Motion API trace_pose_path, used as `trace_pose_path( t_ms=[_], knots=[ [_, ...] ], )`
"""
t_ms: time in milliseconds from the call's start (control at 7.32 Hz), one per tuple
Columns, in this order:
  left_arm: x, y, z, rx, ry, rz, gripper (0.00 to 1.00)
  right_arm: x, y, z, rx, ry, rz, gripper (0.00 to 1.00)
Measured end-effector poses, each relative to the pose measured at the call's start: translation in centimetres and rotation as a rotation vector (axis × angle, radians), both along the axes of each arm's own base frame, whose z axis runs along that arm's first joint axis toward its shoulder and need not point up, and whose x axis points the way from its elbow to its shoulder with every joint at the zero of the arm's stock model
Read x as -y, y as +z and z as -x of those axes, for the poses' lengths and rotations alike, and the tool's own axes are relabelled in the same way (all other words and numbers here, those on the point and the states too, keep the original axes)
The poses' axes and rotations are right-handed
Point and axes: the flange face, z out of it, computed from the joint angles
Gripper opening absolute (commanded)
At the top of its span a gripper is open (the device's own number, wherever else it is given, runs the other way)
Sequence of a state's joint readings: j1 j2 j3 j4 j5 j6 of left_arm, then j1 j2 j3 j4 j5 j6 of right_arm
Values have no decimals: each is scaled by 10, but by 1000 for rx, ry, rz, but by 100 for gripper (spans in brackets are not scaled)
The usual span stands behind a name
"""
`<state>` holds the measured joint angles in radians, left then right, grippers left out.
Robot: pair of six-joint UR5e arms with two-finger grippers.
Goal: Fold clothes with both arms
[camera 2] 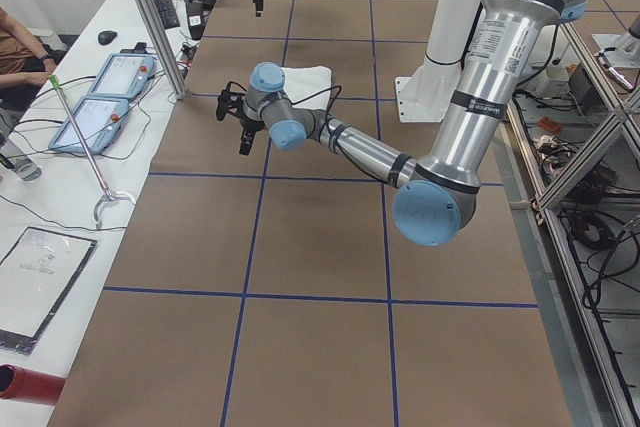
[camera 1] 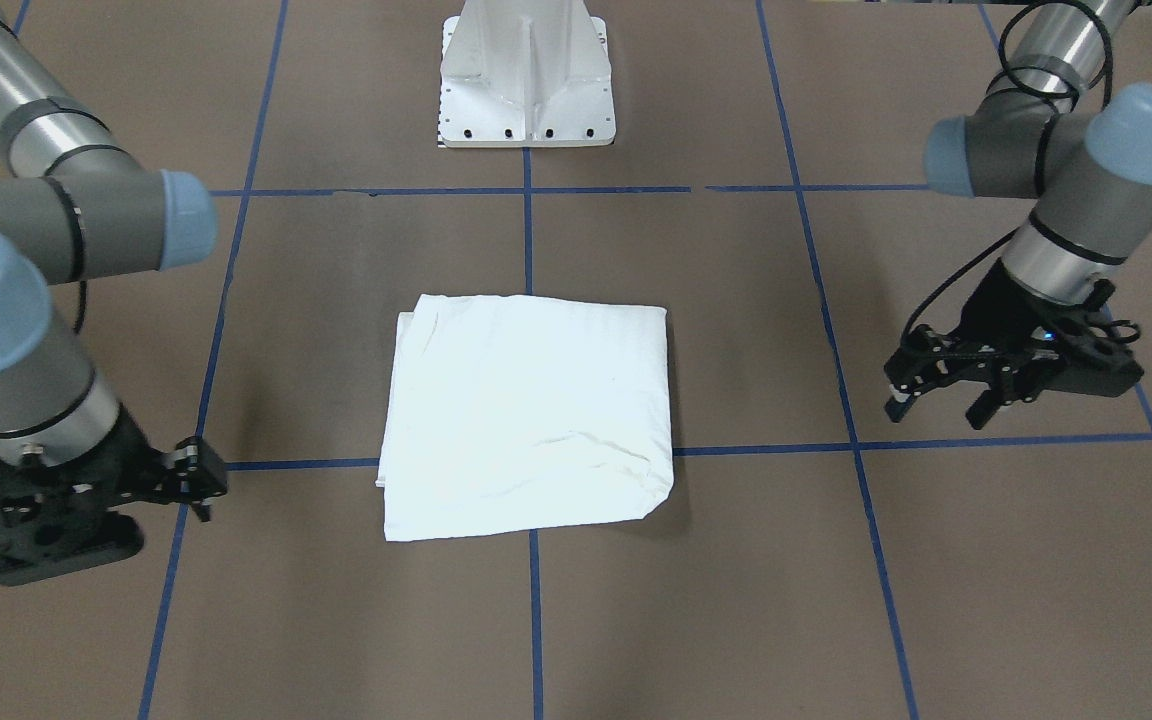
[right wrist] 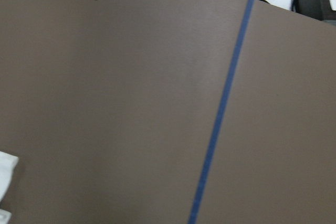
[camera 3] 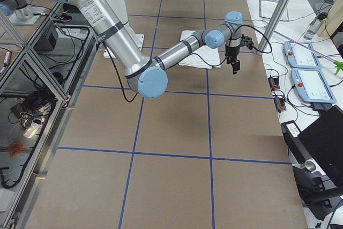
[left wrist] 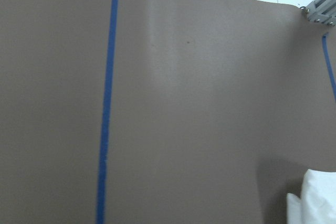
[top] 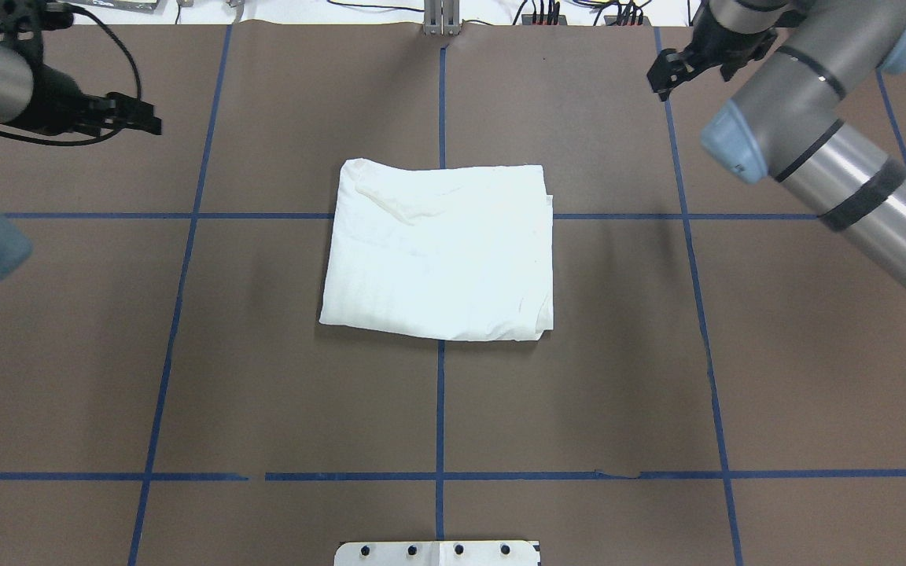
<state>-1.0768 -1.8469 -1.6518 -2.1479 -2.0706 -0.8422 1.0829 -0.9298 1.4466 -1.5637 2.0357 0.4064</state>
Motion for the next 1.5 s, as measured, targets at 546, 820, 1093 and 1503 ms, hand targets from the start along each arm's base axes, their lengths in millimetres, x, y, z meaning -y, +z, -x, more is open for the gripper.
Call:
trace_pose_path(
  t_ms=[546, 820, 1093, 1503],
  knots=[
    [2, 123, 197, 177, 59, -115, 100, -35, 119, -197, 21, -47, 41, 100],
    [-16, 166, 234, 250, 105, -163, 100, -88, 164, -216, 15, -42, 89, 100],
    [-34, 214, 242, 286, 119, -99, 100, -115, 197, -230, 21, -26, 151, 100],
    [-65, 254, 247, 292, 135, 7, 100, -137, 218, -269, 139, 37, 236, 100]
  ],
)
